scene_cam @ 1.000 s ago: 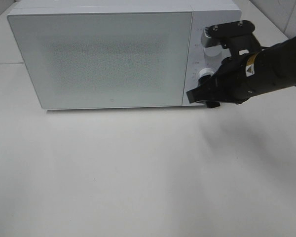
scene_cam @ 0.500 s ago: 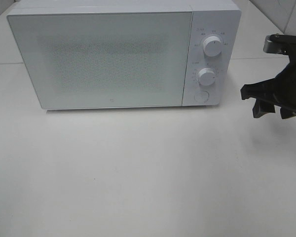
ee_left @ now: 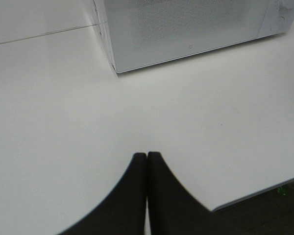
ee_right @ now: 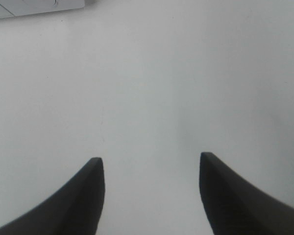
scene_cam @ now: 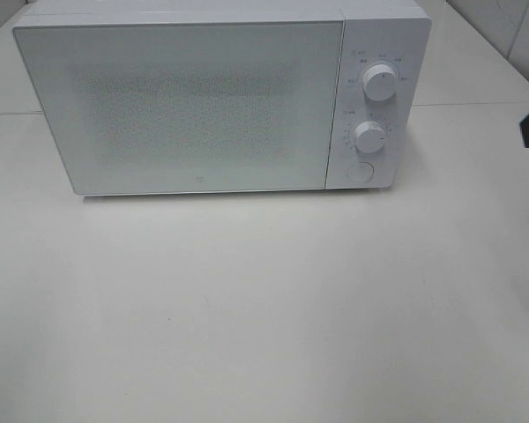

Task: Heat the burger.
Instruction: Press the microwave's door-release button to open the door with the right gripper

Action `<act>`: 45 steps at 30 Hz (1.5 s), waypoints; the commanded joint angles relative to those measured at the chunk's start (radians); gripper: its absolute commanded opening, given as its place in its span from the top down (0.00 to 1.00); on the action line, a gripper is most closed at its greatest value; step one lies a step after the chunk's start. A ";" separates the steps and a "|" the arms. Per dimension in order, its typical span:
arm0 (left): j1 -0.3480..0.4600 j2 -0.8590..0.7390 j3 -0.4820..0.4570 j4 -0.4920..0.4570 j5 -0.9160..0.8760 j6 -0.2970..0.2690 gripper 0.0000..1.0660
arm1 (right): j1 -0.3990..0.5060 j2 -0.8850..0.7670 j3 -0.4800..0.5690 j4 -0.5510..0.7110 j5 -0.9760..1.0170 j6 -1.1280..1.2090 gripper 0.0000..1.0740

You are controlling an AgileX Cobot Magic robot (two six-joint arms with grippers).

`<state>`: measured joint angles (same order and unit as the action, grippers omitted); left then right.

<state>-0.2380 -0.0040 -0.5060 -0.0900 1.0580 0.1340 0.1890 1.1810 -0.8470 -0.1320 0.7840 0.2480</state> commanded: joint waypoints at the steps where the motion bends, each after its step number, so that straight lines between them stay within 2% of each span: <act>1: 0.003 -0.021 0.004 -0.004 -0.016 -0.004 1.00 | -0.003 -0.172 0.052 0.001 0.094 -0.026 0.48; 2: 0.003 -0.021 0.004 -0.004 -0.016 -0.004 1.00 | -0.003 -0.172 0.052 0.001 0.094 -0.026 0.48; 3: 0.003 -0.021 0.004 -0.004 -0.016 -0.004 1.00 | -0.003 -0.257 0.081 0.001 0.127 -0.030 0.48; 5: 0.003 -0.021 0.004 -0.004 -0.016 -0.004 1.00 | -0.003 -0.291 0.092 0.001 0.141 -0.033 0.48; 6: 0.003 -0.021 0.004 -0.004 -0.016 -0.004 1.00 | -0.003 -0.372 0.119 0.001 0.175 -0.044 0.48; 7: 0.003 -0.021 0.004 -0.004 -0.016 -0.004 1.00 | -0.003 -0.372 0.119 0.001 0.175 -0.044 0.48; 12: 0.003 -0.021 0.004 -0.004 -0.016 -0.004 1.00 | -0.003 -0.591 0.195 0.004 0.256 -0.049 0.48; 20: 0.003 -0.021 0.004 -0.004 -0.016 -0.004 1.00 | -0.003 -0.830 0.271 0.017 0.262 -0.097 0.48; 26: 0.003 -0.021 0.004 -0.004 -0.016 -0.004 1.00 | -0.003 -1.023 0.325 0.132 0.248 -0.219 0.48; 35: 0.003 -0.021 0.004 -0.004 -0.016 -0.004 1.00 | -0.003 -1.211 0.338 0.157 0.225 -0.261 0.48; 45: 0.003 -0.021 0.004 -0.008 -0.016 -0.005 1.00 | -0.003 -1.212 0.344 0.149 0.218 -0.254 0.48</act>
<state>-0.2380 -0.0040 -0.5060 -0.0900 1.0580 0.1340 0.1890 -0.0040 -0.5070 0.0220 1.0140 0.0000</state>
